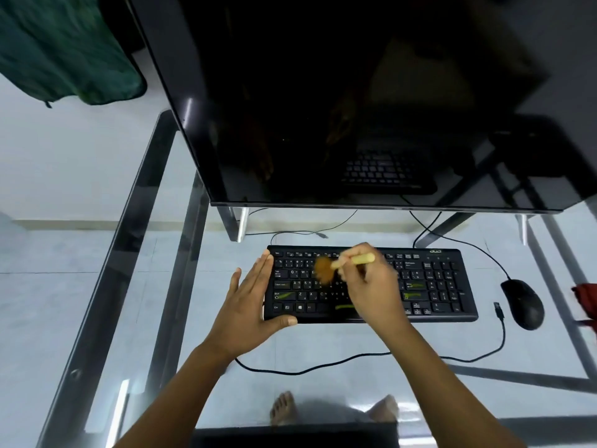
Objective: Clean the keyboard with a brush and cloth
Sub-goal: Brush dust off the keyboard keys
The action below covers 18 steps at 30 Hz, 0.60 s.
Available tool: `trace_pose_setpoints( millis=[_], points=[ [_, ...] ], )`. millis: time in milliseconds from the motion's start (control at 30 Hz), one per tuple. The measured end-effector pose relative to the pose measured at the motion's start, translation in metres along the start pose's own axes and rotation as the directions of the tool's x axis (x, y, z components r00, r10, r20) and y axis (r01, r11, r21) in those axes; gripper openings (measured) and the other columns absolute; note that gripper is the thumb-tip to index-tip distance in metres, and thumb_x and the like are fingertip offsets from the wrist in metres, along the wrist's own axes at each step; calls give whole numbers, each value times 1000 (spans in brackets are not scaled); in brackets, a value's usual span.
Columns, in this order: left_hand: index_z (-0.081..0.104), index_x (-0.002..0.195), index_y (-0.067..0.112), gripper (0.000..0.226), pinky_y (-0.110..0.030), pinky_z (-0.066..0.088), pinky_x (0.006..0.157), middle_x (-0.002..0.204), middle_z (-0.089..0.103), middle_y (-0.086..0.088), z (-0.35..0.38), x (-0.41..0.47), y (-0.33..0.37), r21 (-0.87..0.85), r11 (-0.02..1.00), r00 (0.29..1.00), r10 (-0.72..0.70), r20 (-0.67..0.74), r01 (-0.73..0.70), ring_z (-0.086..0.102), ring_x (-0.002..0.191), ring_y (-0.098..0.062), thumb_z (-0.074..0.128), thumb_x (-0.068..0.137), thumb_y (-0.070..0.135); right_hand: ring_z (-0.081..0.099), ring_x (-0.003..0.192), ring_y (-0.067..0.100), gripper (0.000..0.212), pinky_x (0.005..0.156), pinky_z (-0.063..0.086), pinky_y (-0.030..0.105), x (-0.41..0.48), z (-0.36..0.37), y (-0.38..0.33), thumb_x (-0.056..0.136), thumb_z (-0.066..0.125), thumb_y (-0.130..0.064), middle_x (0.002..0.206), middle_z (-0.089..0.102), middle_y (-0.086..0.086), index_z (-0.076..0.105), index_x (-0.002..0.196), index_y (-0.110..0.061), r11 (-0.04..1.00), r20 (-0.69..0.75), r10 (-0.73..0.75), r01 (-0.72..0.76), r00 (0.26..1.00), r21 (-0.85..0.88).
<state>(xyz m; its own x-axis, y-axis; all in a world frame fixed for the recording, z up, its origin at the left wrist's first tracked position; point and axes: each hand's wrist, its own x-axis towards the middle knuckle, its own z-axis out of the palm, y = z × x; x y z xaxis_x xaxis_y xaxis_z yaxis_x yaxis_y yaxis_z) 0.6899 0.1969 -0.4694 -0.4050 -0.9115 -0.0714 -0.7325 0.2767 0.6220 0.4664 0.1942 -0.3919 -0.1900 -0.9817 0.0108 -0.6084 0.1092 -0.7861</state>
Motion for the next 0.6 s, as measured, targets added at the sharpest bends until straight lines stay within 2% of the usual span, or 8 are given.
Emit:
trace_pose_setpoints(
  millis=[67, 167, 267, 333, 400, 433, 533, 600],
  points=[
    [-7, 153, 24, 113, -36, -8, 120, 161, -4, 13, 1, 0, 1, 9, 1000, 1000, -4, -13, 4, -5, 147, -1, 53, 74, 79, 66, 72, 12, 11, 67, 51, 18, 7, 0, -1, 93, 56, -6, 84, 69, 3, 62, 88, -14, 998, -49, -21, 24, 999, 63],
    [-13, 152, 28, 116, -35, -8, 120, 161, 2, 12, 0, -1, 1, -17, 1000, 1000, -13, -23, 12, 0, 147, 0, 55, 73, 79, 70, 75, 15, 10, 72, 57, 25, 11, 11, -10, 96, 53, -9, 81, 73, 3, 61, 90, -10, 998, 163, -8, -1, 987, 55],
    [-19, 149, 33, 119, -31, -9, 120, 159, -2, 17, 0, -2, 3, -34, 999, 999, -32, -44, 31, -2, 143, 8, 57, 70, 80, 65, 76, 5, 11, 71, 50, 14, 22, 16, -19, 93, 54, -6, 84, 69, 2, 60, 86, -12, 998, -30, -55, 56, 998, 29],
    [-16, 151, 26, 122, -32, -6, 121, 160, -3, 18, 1, -2, 2, -46, 998, 998, -38, -58, 35, 0, 143, 7, 58, 69, 79, 68, 76, 10, 10, 74, 55, 21, 26, 22, -25, 95, 53, -8, 83, 71, 4, 61, 89, -10, 993, 46, -82, 78, 996, 88],
    [-18, 150, 25, 124, -33, -5, 121, 160, -2, 18, 2, -2, 1, -45, 999, 997, -32, -66, 29, 3, 144, 5, 59, 70, 79, 70, 76, 14, 10, 76, 58, 31, 25, 31, -31, 96, 53, -14, 83, 73, 3, 61, 90, -12, 994, 206, -106, 104, 973, 21],
    [-21, 149, 26, 124, -33, -5, 121, 160, -1, 18, 2, -2, 1, -48, 998, 997, -30, -68, 26, 5, 145, 4, 59, 70, 78, 68, 77, 13, 10, 75, 56, 29, 25, 35, -35, 95, 53, -16, 85, 71, 1, 61, 89, -15, 992, 208, -124, 126, 970, 2],
    [-25, 148, 26, 126, -35, -3, 121, 161, 3, 15, 3, -2, 1, -64, 998, 997, -29, -76, 24, 8, 146, 0, 60, 70, 78, 65, 81, 8, 9, 73, 51, 20, 28, 41, -38, 93, 55, -14, 89, 67, -1, 61, 87, -17, 985, 44, -175, 174, 984, 12],
    [-24, 149, 22, 129, -35, -2, 121, 159, 6, 17, 3, -2, 0, -62, 997, 996, -45, -78, 40, 10, 146, -3, 59, 69, 79, 69, 75, 12, 9, 73, 56, 22, 26, 47, -39, 94, 54, -15, 85, 72, 1, 60, 88, -16, 988, 164, -150, 144, 975, 49]
  ],
)
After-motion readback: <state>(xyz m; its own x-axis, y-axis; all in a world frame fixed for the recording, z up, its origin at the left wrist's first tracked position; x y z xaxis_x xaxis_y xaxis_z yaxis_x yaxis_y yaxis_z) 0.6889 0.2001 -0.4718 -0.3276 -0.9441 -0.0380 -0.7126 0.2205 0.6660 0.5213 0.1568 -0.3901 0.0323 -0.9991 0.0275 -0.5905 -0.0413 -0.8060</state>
